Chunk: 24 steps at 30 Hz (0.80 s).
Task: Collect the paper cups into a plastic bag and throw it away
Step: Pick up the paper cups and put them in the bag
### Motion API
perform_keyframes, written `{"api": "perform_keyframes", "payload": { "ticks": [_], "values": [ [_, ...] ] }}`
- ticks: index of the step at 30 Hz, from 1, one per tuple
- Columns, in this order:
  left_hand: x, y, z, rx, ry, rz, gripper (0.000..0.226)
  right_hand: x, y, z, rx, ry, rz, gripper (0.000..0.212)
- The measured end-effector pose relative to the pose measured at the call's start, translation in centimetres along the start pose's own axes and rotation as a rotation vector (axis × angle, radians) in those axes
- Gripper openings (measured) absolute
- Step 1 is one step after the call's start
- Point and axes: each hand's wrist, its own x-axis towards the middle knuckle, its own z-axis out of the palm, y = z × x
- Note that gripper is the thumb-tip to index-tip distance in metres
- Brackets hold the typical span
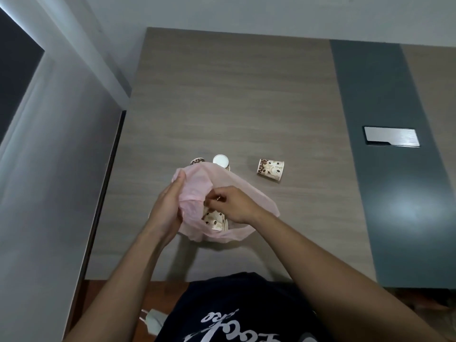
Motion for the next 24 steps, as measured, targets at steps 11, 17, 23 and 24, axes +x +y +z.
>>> {"api": "perform_keyframes", "payload": {
  "ticks": [11,17,23,24],
  "values": [
    [1.5,-0.9,-3.4,-0.114,0.353,-0.013,0.042,1.3,1.8,-6.2,0.088,0.181,0.106,0.025],
    [2.6,-1.5,-5.4,0.010,0.461,-0.041,0.018,2.1,6.8,-12.3,0.070,0.602,0.379,0.027],
    [2.3,-0.9,-5.4,0.028,0.449,-0.044,0.021,2.3,10.4,-13.0,0.216,0.504,0.529,0.032],
    [2.2,-0.7,-5.3,0.033,0.440,-0.041,0.023,2.4,10.7,-12.9,0.239,0.508,0.524,0.033]
  ]
}}
